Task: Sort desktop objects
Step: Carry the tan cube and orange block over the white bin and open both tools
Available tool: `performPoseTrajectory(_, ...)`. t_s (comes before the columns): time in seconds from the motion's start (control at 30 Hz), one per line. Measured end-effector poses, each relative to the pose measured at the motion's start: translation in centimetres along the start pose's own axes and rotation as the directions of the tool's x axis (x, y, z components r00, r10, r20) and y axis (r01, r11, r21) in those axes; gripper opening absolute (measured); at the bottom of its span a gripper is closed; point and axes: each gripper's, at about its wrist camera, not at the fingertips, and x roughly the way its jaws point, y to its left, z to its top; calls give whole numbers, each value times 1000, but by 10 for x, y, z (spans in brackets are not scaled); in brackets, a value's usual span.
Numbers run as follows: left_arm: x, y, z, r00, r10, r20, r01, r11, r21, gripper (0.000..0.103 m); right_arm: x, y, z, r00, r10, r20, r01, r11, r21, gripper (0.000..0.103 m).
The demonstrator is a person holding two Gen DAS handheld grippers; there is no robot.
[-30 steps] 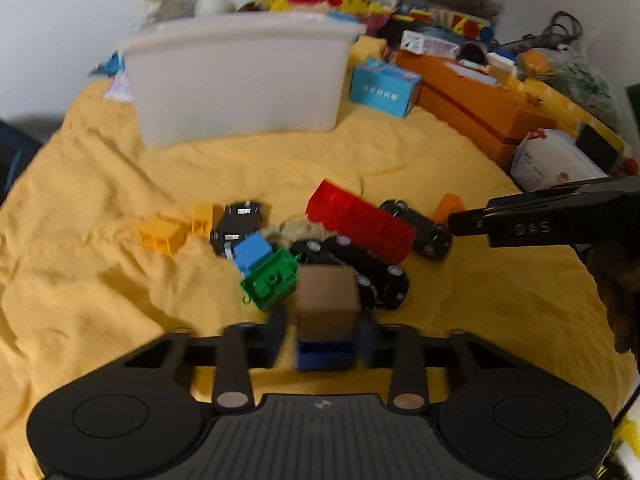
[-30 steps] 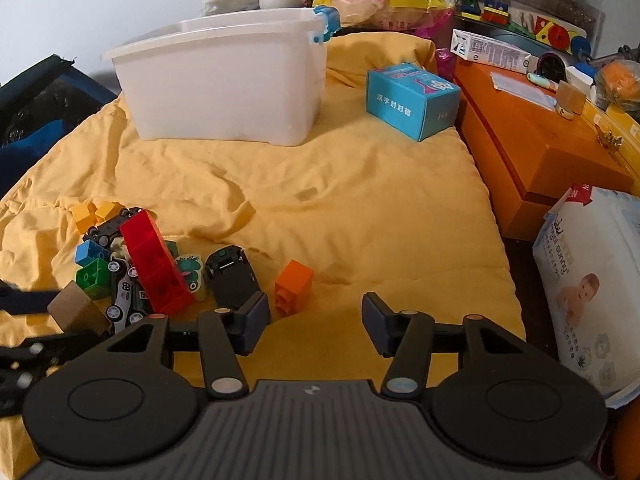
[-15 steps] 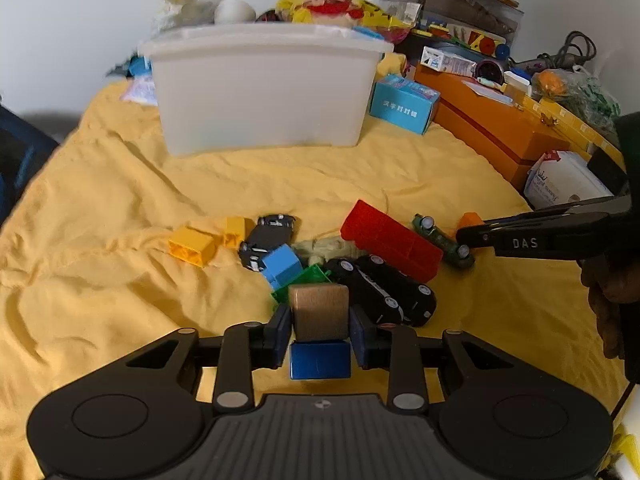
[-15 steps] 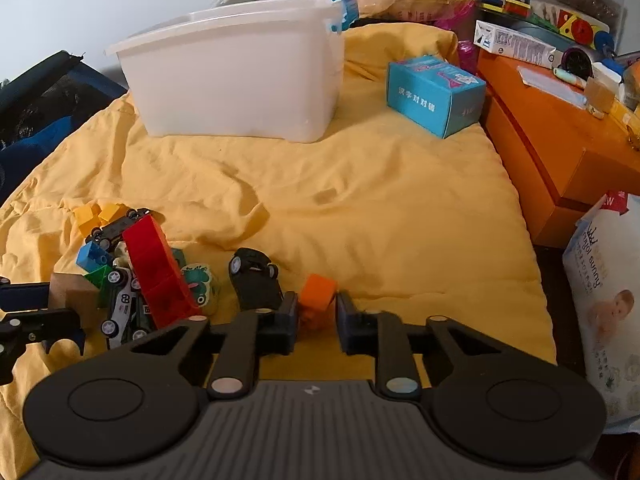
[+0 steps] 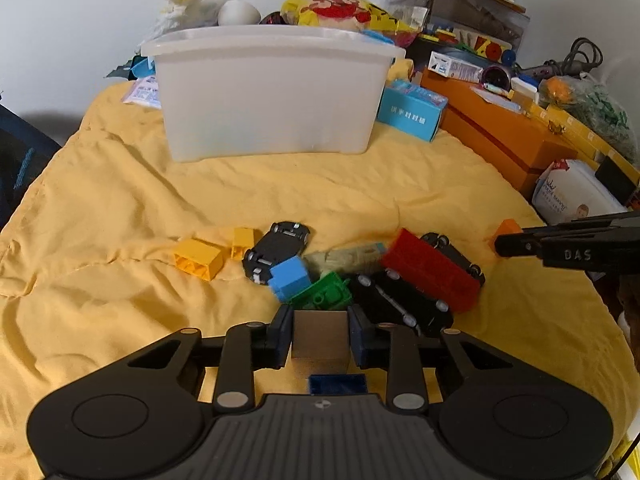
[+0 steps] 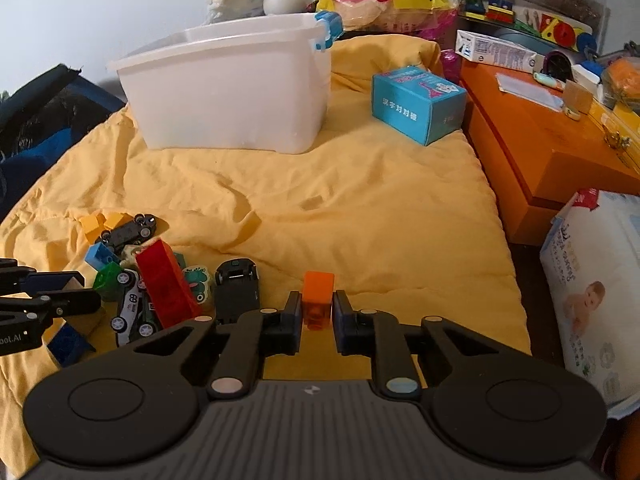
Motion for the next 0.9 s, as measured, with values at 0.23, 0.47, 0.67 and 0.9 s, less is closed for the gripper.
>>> performPoseTrajectory(0.23, 8, 3, -11, 999, 22, -49, -22, 1000, -1, 42, -2, 1, -7, 1000, 2, -15, -2, 1000, 14, 18)
performPoseTrajectory(0.47, -2, 7, -3, 1000, 23, 7, -23, 1000, -7, 32, -9, 5, -4, 1000, 5, 4, -5, 1000, 0, 18)
performPoseTrajectory(0.67, -35, 23, 30, 993, 33, 117, -26, 998, -55, 32, -26, 17, 24, 995, 54, 89, -53, 999, -4, 18)
performPoseTrajectory(0.9, -60, 56, 101, 970, 85, 226, -59, 991, -122, 32, -34, 25, 103, 969, 128, 212, -136, 991, 22, 18)
